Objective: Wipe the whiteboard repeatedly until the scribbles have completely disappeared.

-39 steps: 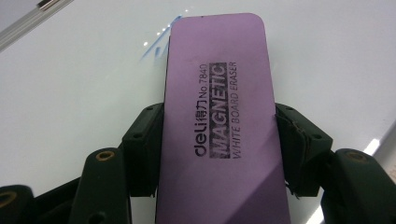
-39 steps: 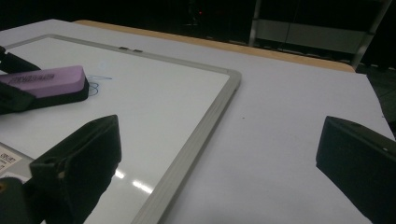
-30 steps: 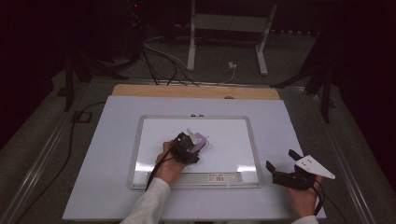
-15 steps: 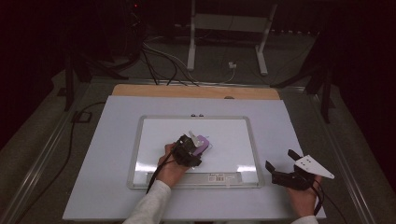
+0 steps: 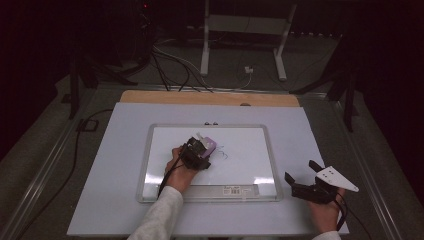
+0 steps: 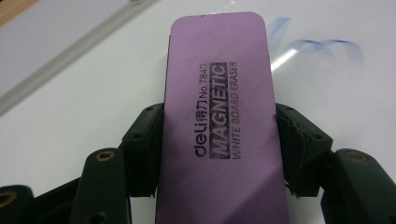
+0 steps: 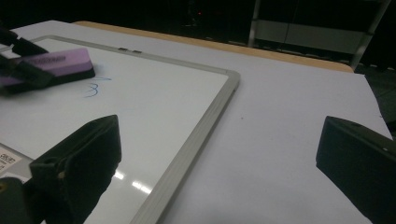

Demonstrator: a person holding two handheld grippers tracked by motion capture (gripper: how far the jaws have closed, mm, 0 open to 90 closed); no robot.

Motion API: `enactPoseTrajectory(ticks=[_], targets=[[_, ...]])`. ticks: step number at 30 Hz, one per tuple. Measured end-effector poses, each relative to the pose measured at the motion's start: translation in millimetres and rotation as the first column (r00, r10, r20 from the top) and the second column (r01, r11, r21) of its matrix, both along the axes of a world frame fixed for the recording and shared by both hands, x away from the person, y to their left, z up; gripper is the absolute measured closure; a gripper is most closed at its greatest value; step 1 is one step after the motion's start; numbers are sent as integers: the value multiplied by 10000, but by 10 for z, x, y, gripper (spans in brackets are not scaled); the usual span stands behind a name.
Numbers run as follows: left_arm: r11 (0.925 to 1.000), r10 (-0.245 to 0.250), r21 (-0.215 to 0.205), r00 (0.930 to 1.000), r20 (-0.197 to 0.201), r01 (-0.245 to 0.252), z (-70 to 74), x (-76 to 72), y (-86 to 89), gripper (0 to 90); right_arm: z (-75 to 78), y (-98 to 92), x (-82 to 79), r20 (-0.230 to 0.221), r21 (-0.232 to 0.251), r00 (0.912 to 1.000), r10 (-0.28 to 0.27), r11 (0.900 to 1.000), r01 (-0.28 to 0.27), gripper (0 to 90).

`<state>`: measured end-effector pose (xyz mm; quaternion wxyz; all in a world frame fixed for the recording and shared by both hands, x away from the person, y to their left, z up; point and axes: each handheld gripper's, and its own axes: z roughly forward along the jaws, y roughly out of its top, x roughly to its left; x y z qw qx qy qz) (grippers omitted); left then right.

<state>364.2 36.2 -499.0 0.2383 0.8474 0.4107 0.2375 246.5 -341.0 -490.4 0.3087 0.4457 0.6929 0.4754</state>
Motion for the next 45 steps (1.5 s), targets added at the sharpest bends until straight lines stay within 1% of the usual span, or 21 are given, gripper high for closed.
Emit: enactPoseTrajectory(ticks=[3,5,8,11,14,16,17,19,20,22,25,28,31,32,34,35,36,38,40,43,45], targets=[[9995,324,-24,9995,-45,-324,0,79,14,412,-2,2,4,-9,-8,10000,-3,10000,3,4],[9995,313,64,9995,-61,-312,7,94,-11,413,-2,4,4,-8,-17,10000,11,10000,-11,4],[9999,-107,-105,9997,-204,105,9,80,-73,413,-6,12,8,-16,-30,10000,30,10000,-30,4],[9974,-703,-167,9971,-290,698,16,-7,-182,413,-5,15,8,-13,-44,10000,39,10000,-39,4],[9879,-1536,-264,9873,-394,1527,23,-142,-314,413,-6,8,8,-8,-27,10000,23,10000,-23,4],[9785,-2043,-386,9774,-540,2024,28,-207,-379,413,-4,7,6,-14,-24,10000,17,10000,-17,4],[9740,-2260,-292,9729,-494,2247,33,-242,-419,413,-4,7,6,-9,-24,10000,29,10000,-29,4],[9730,-2303,-291,9718,-516,2290,36,-238,-443,413,-4,10,6,-7,-33,10000,42,10000,-42,4],[9735,-2278,-339,9722,-537,2262,34,-224,-443,413,-4,11,7,-10,-40,10000,39,10000,-39,4],[9793,-2018,-264,9783,-469,2008,29,-166,-428,413,-3,9,6,-3,-43,10000,37,10000,-37,4],[9894,-1449,-89,9888,-353,1447,27,-53,-379,413,-2,0,4,-5,-1,10000,6,10000,-6,4],[9970,-774,-18,9965,-322,774,24,78,-284,413,-2,-5,4,-3,1,10000,7,10000,-7,4],[10000,-86,6,9995,-318,86,19,181,-188,413,-3,-6,4,-6,-1,10000,5,10000,-5,4],[9999,14,-129,9991,-422,-19,19,200,-171,413,-2,-6,4,-5,2,10000,2,10000,-2,4],[10000,58,-62,9992,-395,-61,21,192,-188,413,-3,-3,6,-1,-6,10000,3,10000,-3,4],[10000,-13,0,9993,-365,13,22,182,-200,414,-3,-2,6,-6,-9,10000,10,10000,-10,4],[9994,-307,-199,9981,-531,297,25,166,-219,414,-4,0,7,-8,-12,10000,20,10000,-20,4],[9979,-643,-140,9965,-526,636,28,121,-274,414,-5,7,10,-13,-35,10000,39,10000,-39,4],[9913,-1309,-189,9894,-626,1300,34,22,-382,414,-4,14,8,-14,-49,10000,44,10000,-44,4],[9737,-2279,-163,9708,-752,2274,48,-130,-523,414,-5,15,9,-22,-34,10000,34,10000,-34,4],[9719,-2344,75,9706,-544,2352,48,-170,-565,414,-3,12,7,-4,-48,10000,38,10000,-38,4]])
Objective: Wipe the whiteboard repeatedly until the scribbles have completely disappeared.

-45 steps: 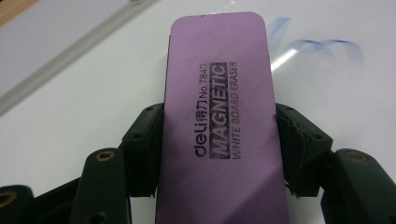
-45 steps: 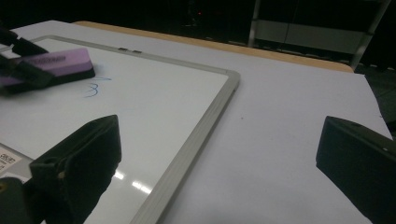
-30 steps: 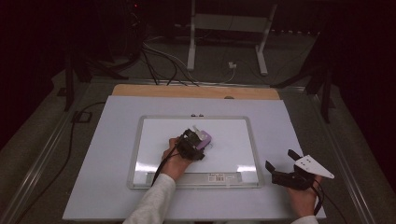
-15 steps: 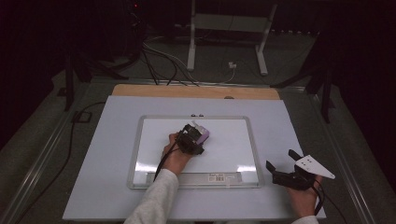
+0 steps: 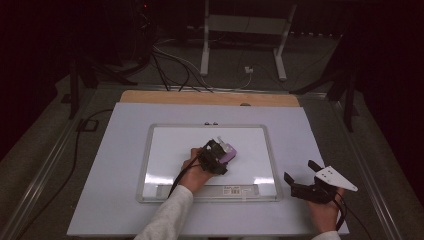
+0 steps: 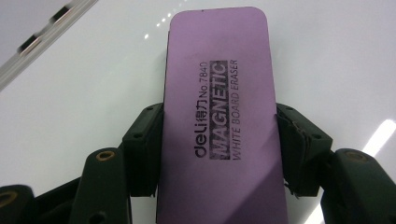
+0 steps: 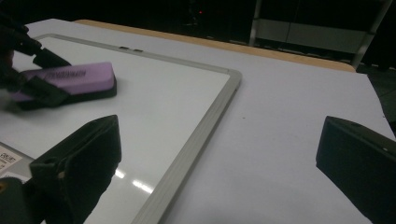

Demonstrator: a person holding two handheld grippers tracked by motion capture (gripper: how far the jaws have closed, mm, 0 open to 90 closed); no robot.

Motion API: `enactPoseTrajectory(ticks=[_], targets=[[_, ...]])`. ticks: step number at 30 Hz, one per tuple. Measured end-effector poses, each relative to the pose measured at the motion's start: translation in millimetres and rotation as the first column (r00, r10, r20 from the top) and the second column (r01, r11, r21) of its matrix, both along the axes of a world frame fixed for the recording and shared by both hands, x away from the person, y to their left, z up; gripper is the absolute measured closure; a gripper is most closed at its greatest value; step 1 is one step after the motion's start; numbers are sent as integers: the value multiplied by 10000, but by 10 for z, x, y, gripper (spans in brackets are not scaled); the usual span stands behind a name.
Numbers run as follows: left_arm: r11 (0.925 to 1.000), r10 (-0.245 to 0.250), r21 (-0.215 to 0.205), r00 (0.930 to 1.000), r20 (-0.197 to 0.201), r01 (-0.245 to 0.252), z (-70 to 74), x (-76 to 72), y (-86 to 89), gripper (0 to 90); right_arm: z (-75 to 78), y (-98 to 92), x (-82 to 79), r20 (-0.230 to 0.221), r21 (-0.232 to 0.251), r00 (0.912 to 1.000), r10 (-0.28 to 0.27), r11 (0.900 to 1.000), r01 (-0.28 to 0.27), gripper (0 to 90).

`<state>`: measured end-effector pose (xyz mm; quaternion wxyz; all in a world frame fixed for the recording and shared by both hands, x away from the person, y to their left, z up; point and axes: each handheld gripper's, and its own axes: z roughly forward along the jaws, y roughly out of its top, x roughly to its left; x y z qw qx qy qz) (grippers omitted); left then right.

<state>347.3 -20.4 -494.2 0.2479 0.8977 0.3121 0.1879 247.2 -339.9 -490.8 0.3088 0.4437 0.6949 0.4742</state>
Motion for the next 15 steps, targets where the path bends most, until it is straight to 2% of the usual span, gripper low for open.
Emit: enactPoseTrajectory(ticks=[2,5,7,11,13,15], targets=[[9998,171,-88,9998,-33,-171,-5,31,22,413,3,-2,-5,7,12,10000,-13,10000,13,4],[9956,930,46,9955,204,-931,-13,131,94,413,6,-10,-8,32,37,10000,-19,10000,19,4],[9876,1566,60,9873,270,-1568,-18,221,183,414,3,-18,-5,-2,34,10000,-36,10000,36,4],[9607,2762,176,9602,419,-2771,-26,357,373,414,0,-23,-3,-9,41,10000,-30,10000,30,4],[9556,2944,34,9555,205,-2945,-23,394,435,414,-1,-21,-2,-8,29,10000,-20,10000,20,4],[9565,2913,71,9563,266,-2916,-24,389,426,414,-1,-15,-2,-9,14,10000,-16,10000,16,4]])
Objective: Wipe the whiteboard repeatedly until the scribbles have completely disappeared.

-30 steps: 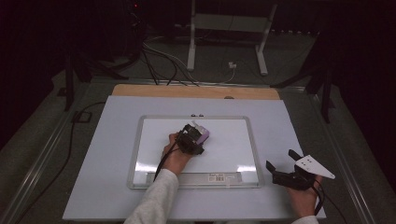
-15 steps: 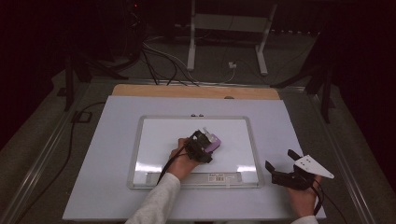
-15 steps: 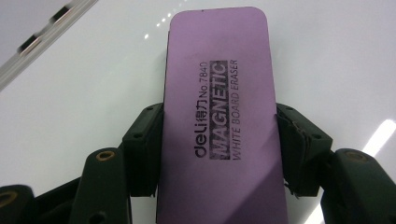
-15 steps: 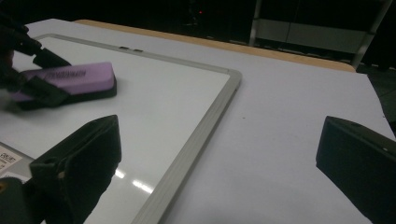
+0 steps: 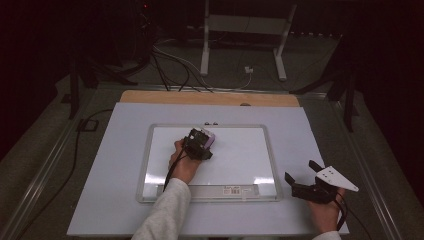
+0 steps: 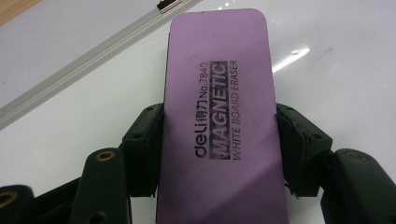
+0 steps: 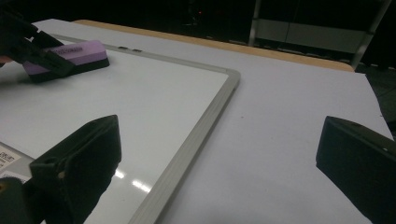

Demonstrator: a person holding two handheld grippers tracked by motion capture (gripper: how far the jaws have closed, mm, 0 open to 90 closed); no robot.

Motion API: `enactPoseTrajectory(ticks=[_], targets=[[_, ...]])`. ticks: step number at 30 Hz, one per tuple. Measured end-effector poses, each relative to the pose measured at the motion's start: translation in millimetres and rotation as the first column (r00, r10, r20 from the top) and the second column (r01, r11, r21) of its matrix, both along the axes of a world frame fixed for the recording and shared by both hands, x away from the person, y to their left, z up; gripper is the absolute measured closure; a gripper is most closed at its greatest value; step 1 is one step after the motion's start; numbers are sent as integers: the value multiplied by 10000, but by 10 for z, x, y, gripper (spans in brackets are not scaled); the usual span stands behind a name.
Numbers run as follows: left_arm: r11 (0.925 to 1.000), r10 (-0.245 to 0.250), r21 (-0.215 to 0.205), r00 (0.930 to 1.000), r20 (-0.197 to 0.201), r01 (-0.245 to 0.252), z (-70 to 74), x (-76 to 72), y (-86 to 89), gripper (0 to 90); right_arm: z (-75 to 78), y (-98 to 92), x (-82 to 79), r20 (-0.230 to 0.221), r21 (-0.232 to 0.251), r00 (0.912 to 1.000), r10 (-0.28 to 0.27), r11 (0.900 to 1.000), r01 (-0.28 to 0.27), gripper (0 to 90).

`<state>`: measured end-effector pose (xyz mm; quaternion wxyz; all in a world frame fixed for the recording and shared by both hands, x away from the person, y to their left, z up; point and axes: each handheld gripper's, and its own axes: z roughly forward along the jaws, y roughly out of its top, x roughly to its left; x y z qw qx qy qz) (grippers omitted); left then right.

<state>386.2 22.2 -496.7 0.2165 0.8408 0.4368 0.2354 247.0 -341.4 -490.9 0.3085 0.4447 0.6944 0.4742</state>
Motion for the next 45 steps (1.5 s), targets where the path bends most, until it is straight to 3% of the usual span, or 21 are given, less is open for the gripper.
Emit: enactPoseTrajectory(ticks=[6,10,14,18,19,22,26,32,37,45], targets=[[9977,-664,-103,9978,-10,663,-1,-37,-133,414,-2,20,3,-19,-27,10000,35,10000,-35,4],[9913,-1302,-194,9915,-41,1301,1,-105,-267,414,-2,22,2,-18,-38,10000,44,10000,-44,4],[9793,-2013,-248,9794,-151,2009,10,-203,-370,414,-4,13,4,-21,-42,10000,40,10000,-40,4],[9571,-2876,-466,9573,-301,2860,14,-300,-459,414,-3,21,4,-22,-50,10000,54,10000,-54,4],[9555,-2935,-367,9557,-218,2926,13,-316,-477,413,-3,22,5,-24,-50,10000,60,10000,-60,4],[9591,-2812,-426,9593,-265,2800,13,-293,-464,413,-2,24,3,-25,-47,10000,56,10000,-56,4],[9768,-2118,-354,9772,-177,2111,8,-206,-391,413,0,13,-1,-16,-36,10000,39,10000,-39,4],[9935,-1136,-84,9934,-150,1134,15,-91,-213,413,-2,6,2,-4,-38,10000,40,10000,-40,4],[9981,-583,-220,9981,-212,578,12,-42,-62,414,-5,8,5,-27,-33,10000,54,10000,-54,4],[9992,-115,-385,9995,-294,104,7,-30,89,414,-8,18,6,-61,-69,10000,78,9999,-78,4]])
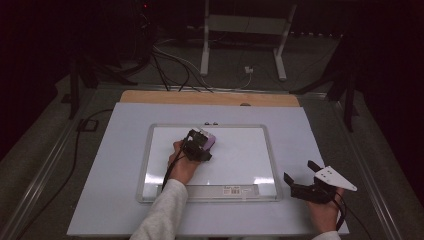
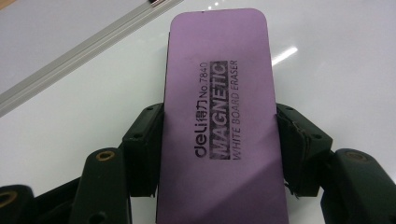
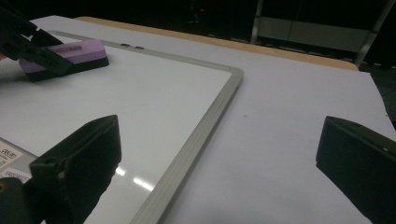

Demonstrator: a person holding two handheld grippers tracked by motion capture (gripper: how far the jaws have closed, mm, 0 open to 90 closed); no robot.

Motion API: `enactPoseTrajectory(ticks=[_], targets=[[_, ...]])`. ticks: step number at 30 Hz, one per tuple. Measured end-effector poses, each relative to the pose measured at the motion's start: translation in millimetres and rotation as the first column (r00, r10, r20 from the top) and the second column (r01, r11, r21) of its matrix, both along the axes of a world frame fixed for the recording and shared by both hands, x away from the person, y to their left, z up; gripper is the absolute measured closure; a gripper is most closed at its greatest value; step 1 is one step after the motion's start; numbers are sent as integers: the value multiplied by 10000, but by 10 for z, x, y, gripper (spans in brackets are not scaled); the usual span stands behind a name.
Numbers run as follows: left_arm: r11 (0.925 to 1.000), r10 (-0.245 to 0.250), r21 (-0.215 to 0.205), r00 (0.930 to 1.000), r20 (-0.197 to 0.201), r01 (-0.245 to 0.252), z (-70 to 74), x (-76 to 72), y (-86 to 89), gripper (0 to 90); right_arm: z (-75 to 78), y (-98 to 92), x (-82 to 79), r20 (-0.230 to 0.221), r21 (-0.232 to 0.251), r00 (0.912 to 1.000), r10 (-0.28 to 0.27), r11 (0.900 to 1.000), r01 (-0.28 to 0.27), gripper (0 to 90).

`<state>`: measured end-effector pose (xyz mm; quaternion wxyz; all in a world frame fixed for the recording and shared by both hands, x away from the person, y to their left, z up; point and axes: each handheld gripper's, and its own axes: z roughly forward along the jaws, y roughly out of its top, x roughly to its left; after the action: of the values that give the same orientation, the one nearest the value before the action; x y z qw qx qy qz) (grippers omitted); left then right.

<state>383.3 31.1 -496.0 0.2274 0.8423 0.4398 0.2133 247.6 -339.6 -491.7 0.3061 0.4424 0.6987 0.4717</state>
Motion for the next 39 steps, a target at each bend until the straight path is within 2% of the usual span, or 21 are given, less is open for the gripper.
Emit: enactPoseTrajectory(ticks=[8,21,23,26,29,32,36,38,39], targets=[[9987,484,-184,9988,25,-483,-9,-94,165,413,3,-13,-4,13,54,10000,-30,10000,30,4],[9952,948,-267,9950,310,-940,-27,-459,430,411,2,10,-1,-15,36,10000,24,10000,-23,4],[9958,833,-404,9960,333,-819,-29,-491,449,409,2,12,0,2,13,10000,44,10000,-44,4],[9956,663,-700,9957,648,-617,-10,-538,462,361,-1,6,2,-6,21,10000,30,10000,-30,4],[9944,508,-988,9912,1226,-388,50,-582,451,259,1,-4,5,-14,39,10000,-14,10000,14,4],[9935,76,-1132,9847,1741,123,110,-646,435,220,2,-5,3,-19,50,10000,-29,10000,29,4],[9921,-881,-707,9761,1986,1039,90,-729,371,238,5,2,-5,15,37,10000,-17,10000,17,4],[9940,-961,-322,9753,1990,1045,55,-730,345,246,1,-4,-10,-9,26,10000,-27,10000,27,4],[9947,-944,-210,9770,1914,1003,36,-718,338,255,1,-8,-11,-13,35,10000,-35,10000,36,4]])
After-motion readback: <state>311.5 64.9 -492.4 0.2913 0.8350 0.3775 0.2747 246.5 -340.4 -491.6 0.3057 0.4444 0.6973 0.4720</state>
